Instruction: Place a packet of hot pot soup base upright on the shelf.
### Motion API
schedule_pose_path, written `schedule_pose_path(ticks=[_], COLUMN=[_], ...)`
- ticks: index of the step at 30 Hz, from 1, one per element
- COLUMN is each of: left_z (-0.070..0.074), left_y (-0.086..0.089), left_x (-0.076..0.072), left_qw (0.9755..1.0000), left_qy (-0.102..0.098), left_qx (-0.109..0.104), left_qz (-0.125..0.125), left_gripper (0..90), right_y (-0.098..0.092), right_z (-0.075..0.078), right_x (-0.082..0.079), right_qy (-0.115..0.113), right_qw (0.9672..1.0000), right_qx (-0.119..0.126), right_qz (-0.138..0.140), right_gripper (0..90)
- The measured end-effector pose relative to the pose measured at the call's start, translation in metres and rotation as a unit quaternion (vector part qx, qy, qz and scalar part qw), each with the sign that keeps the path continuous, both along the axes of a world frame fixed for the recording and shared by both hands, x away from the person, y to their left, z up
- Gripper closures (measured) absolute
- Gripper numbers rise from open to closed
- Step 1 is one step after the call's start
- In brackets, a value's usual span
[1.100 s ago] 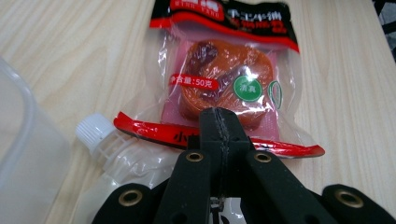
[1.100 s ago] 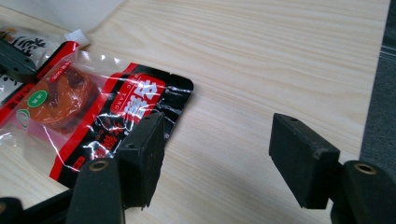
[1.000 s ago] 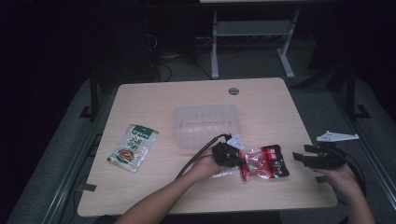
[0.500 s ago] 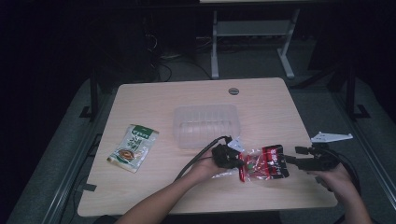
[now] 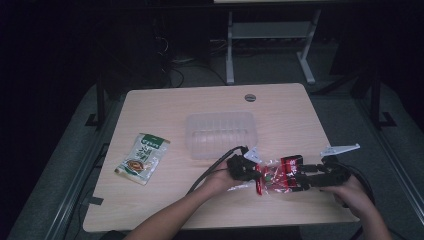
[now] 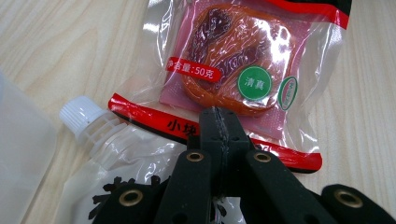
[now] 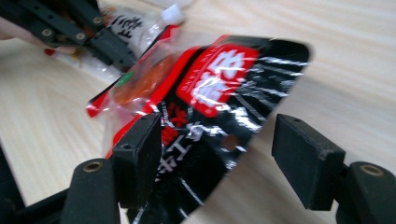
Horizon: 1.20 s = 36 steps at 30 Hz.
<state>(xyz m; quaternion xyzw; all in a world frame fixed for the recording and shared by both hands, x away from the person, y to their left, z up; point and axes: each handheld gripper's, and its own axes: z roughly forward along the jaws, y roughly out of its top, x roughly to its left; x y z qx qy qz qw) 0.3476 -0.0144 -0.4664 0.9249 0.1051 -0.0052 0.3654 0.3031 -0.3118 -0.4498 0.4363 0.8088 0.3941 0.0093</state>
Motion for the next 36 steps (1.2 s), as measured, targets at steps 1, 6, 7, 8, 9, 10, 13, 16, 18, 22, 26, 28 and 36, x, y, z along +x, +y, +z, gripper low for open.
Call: schedule_pose_path(ticks=[1,6,7,8,9,10,13,16,18,22,26,28,36], left_z=[0.000,0.000,0.000,0.000,0.000,0.000,0.000,0.000,0.000,0.000,0.000,0.000,0.000], left_y=[0.000,0.000,0.000,0.000,0.000,0.000,0.000,-0.001,-0.001,-0.001,-0.001,0.000,0.000], left_x=[-0.001,-0.001,-0.001,-0.001,-0.001,-0.001,-0.002,-0.002,-0.002,-0.003,-0.003,-0.003,-0.003], left_qw=[1.0000,1.0000,1.0000,1.0000,1.0000,1.0000,1.0000,1.0000,1.0000,0.9999,0.9999,0.9999,0.9999], left_qy=[-0.001,-0.001,-0.001,-0.001,-0.001,-0.001,-0.002,-0.003,-0.003,-0.006,-0.008,-0.007,-0.004], left_qx=[-0.001,-0.001,-0.001,-0.001,-0.001,-0.001,-0.001,-0.001,-0.001,0.000,0.000,-0.001,-0.002], left_qz=[0.000,0.002,0.003,0.003,0.004,0.004,0.006,0.007,0.007,0.008,0.008,0.008,0.010], left_gripper=[90.0,90.0,90.0,90.0,90.0,90.0,90.0,90.0,90.0,90.0,90.0,90.0,90.0], right_y=[0.004,0.010,0.010,0.010,0.009,0.009,0.010,0.012,0.014,0.021,0.027,0.027,0.029], right_z=[-0.003,-0.005,-0.004,-0.004,-0.004,-0.004,-0.003,-0.003,-0.002,-0.002,0.001,0.002,0.001], right_x=[0.001,0.002,0.002,0.002,0.001,0.001,0.002,0.002,0.003,0.003,0.003,0.003,0.002], right_qy=[0.011,0.022,0.023,0.023,0.020,0.020,0.019,0.020,0.013,0.019,0.015,0.014,-0.010], right_qw=[0.9999,0.9993,0.9992,0.9992,0.9992,0.9992,0.9990,0.9987,0.9988,0.9980,0.9975,0.9976,0.9971], right_qx=[0.004,0.011,0.016,0.016,0.018,0.018,0.026,0.031,0.030,0.033,0.029,0.029,0.006], right_qz=[0.012,0.029,0.029,0.029,0.030,0.030,0.031,0.037,0.037,0.050,0.063,0.061,0.075], right_gripper=[33.5,35.2,36.1,36.1,37.8,37.8,43.2,43.7,49.1,52.5,62.4,66.7,81.8])
